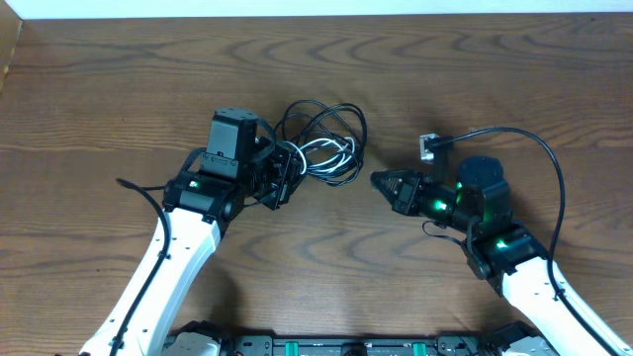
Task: Untangle cables
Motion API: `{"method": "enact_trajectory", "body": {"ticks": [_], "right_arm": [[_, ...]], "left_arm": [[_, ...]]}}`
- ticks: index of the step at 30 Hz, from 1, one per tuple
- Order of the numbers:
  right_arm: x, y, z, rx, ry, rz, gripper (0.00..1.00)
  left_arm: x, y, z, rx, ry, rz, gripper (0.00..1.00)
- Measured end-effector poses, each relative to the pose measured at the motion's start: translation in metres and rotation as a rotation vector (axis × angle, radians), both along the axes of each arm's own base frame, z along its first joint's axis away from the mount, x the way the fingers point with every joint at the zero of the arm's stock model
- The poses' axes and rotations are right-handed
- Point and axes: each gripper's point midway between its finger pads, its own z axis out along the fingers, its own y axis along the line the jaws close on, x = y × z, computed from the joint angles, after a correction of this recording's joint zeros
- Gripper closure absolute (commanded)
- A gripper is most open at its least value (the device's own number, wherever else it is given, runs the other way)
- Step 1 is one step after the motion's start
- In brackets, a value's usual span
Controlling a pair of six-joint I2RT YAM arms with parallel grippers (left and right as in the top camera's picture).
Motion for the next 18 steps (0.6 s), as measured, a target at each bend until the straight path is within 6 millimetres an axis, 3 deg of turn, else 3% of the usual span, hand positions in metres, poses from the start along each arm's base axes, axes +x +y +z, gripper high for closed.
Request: {"method": "enact_trajectory", "body": {"ticks": [7,12,18], "right_arm": [[0.003,-0.008,-0.004,-0.017,0.003,-0.017,0.99],[-0.001,0.001,0.009,0.025,-0.041,0.044,0.79],[-0.007,0.010,0.027,0.083,-0.094,0.118,0.77]], "left_arm": [[0.000,0.000,0.000,-0.001,0.000,-0.002,0.92],[-0.001,-0.001,0.000,-0.003,0.001,-0.004,0.92],[-0.003,-0.004,0.001,-0.007,0.002,-0.016,0.92]]}}
